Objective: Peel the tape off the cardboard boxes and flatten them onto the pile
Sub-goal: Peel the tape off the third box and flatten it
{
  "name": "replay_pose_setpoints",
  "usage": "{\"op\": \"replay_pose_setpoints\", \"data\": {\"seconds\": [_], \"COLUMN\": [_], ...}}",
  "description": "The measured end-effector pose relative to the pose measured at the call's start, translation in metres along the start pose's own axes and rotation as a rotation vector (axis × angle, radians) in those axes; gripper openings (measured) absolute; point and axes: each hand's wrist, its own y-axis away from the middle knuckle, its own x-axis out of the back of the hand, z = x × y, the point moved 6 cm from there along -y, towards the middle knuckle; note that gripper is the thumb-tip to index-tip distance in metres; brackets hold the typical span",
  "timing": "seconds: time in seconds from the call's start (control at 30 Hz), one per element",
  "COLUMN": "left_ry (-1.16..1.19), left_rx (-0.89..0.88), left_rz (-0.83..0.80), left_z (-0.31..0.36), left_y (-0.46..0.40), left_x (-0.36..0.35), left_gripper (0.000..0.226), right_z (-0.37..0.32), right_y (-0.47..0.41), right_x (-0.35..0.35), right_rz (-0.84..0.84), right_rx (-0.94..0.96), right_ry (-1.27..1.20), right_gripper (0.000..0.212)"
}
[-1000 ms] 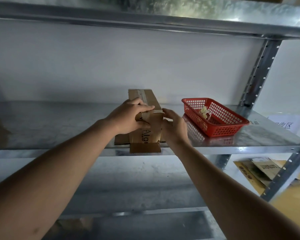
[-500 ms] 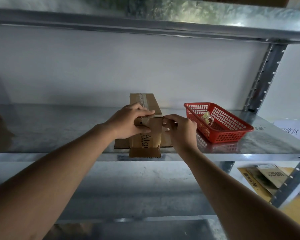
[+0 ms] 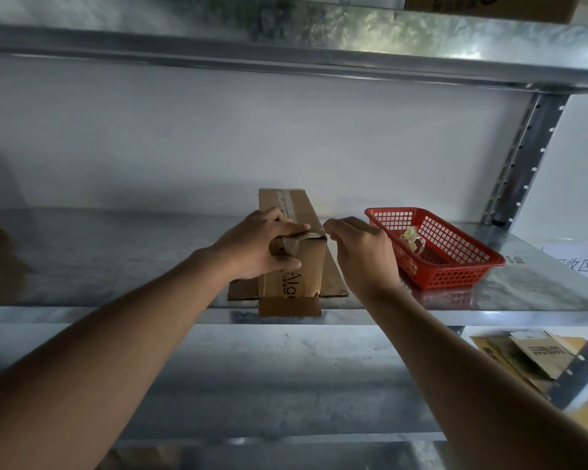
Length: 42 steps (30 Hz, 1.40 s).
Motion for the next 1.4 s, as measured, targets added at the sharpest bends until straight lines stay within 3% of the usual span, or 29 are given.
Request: {"op": "replay_pose_setpoints", "data": {"seconds": [0.13, 0.2, 0.27, 0.37, 0.5, 0.6, 0.7, 0.77, 0.87, 1.0, 1.13, 1.4], "left_ry": [0.002, -0.01, -0.019, -0.02, -0.017, 0.007, 0.116, 0.182, 0.171, 0.154, 0.129, 0.176], "left_rx": [0.029, 0.015, 0.0, 0.003, 0.021, 0.03, 0.019, 0.019, -0.051, -0.066, -0.023, -0.028], "left_rz": [-0.02, -0.022, -0.018, -0.009, 0.04, 0.035, -0.03, -0.059, -0.079, -0.076, -0.069, -0.049], "left_z": [-0.003, -0.004, -0.005, -0.006, -0.001, 0.005, 0.001, -0.003, 0.005, 0.007, 0.003, 0.001], "left_y": [-0.005, -0.008, -0.009, -0.008, -0.006, -0.006, -0.001, 0.003, 0.007, 0.011, 0.008, 0.003], "left_x": [-0.001, -0.001, -0.001, -0.003, -0.005, -0.004, 0.003, 0.007, 0.01, 0.008, 0.004, 0.001], "left_gripper": [0.064, 0.061, 0.062, 0.07, 0.066, 0.068, 0.071, 0.061, 0.047, 0.042, 0.042, 0.04], "right_z": [-0.02, -0.02, -0.01, 0.001, -0.016, -0.015, 0.003, 0.013, 0.015, 0.004, -0.006, 0.002], "right_y": [-0.012, -0.019, -0.018, -0.012, -0.017, -0.021, -0.017, -0.014, -0.017, -0.027, -0.035, -0.037], "right_x": [0.005, -0.003, -0.013, -0.02, -0.017, -0.017, -0.013, -0.01, -0.005, 0.001, 0.002, -0.002], "right_rz": [-0.004, -0.099, -0.179, -0.202, -0.206, -0.169, -0.052, 0.014, 0.03, -0.088, -0.287, -0.567], "right_rx": [0.088, -0.04, -0.305, -0.572, -0.551, -0.642, -0.795, -0.861, -0.76, -0.567, -0.477, -0.686], "right_ry": [0.011, -0.165, -0.392, -0.647, -0.872, -0.928, -0.808, -0.689, -0.497, -0.184, -0.019, -0.129], "right_gripper": [0.022, 0.02, 0.015, 0.009, 0.008, 0.026, 0.015, 0.015, 0.014, 0.011, 0.028, 0.019]}}
